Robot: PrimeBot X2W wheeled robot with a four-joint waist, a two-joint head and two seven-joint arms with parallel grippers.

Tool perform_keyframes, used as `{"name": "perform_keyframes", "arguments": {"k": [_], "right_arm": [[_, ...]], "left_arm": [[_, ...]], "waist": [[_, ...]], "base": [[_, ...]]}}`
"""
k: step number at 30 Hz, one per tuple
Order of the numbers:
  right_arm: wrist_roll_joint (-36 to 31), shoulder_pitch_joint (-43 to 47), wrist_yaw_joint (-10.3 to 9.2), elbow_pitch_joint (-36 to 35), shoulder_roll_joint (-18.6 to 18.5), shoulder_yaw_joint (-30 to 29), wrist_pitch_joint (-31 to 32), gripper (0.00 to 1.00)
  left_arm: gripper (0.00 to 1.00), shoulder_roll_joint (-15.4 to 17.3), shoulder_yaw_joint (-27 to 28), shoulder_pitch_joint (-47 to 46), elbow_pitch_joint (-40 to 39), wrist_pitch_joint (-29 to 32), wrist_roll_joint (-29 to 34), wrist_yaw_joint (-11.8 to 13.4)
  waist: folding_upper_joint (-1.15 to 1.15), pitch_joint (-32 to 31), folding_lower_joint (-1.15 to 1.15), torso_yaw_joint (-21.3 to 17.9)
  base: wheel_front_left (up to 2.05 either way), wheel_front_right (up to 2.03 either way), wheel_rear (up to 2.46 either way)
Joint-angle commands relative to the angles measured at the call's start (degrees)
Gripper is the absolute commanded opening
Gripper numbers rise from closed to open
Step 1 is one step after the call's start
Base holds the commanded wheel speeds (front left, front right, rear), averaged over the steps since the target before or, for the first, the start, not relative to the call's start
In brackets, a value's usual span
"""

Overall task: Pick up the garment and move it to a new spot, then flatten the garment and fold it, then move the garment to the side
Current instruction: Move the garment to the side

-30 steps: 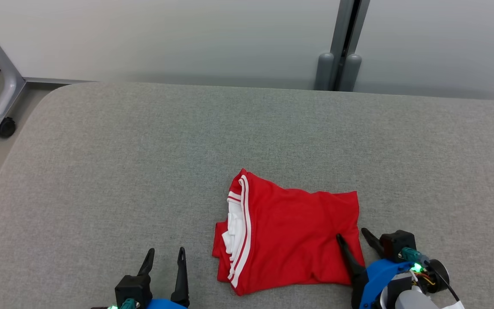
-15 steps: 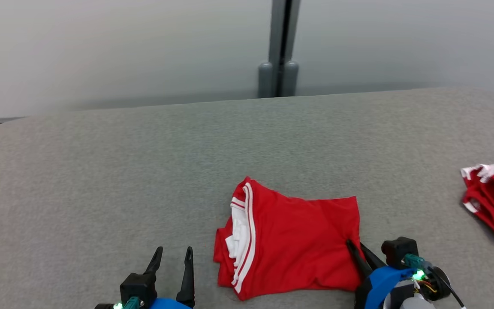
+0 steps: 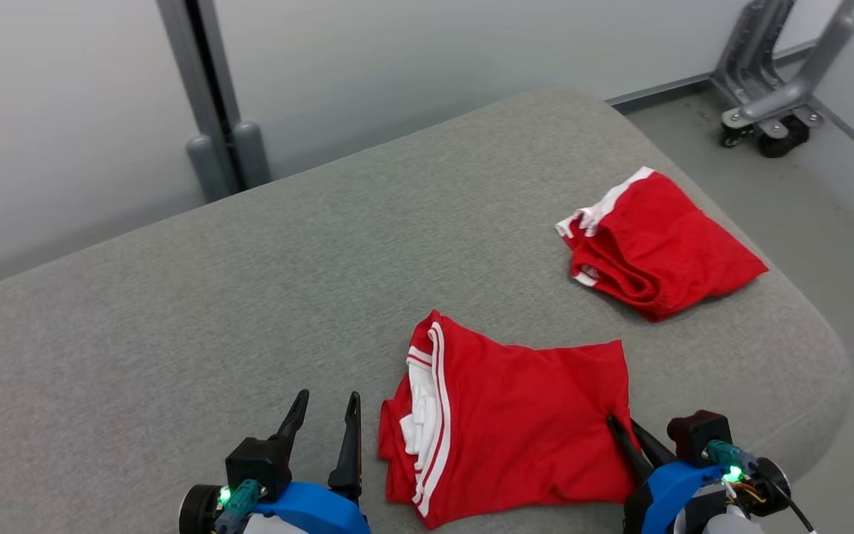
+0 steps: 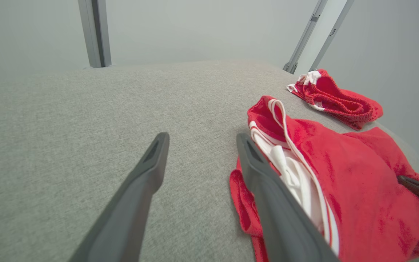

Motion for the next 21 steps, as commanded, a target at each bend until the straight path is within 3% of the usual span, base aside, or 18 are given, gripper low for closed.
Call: {"name": "perform_keyframes", "arguments": {"k": [1, 7, 12, 21], "right_arm": [[0.65, -0.63, -0.08, -0.3, -0.48, 0.05, 0.01, 0.0], [2.42, -2.31, -0.08, -0.44, -1.26, 1.8, 0.0, 0.0], [2.65, -6.49, -0.08, -0.81, -3.28, 3.23, -0.07, 0.0], [0.43, -23.66, -0.08, 5.63, -11.69, 3.28, 0.89, 0.0]], "left_arm": [[1.0, 0.11, -0.31, -0.62, 0.02, 0.01, -0.32, 0.13], [1.0, 0.15, -1.81, -1.99, 0.78, 0.01, -0.6, 0.47], [1.0, 0.11, -2.61, -1.56, 1.35, 0.01, -0.67, 0.56], [1.0, 0.1, -2.52, -3.96, 3.4, 0.01, 1.83, -0.1]], "waist": [[0.0, -1.75, 0.0, -2.49], [0.0, -0.5, 0.0, -3.78], [0.0, 0.33, 0.0, -2.64], [0.0, 5.19, 0.0, 2.15]], "base": [[0.0, 0.0, 0.0], [0.0, 0.0, 0.0], [0.0, 0.0, 0.0], [0.0, 0.0, 0.0]]}}
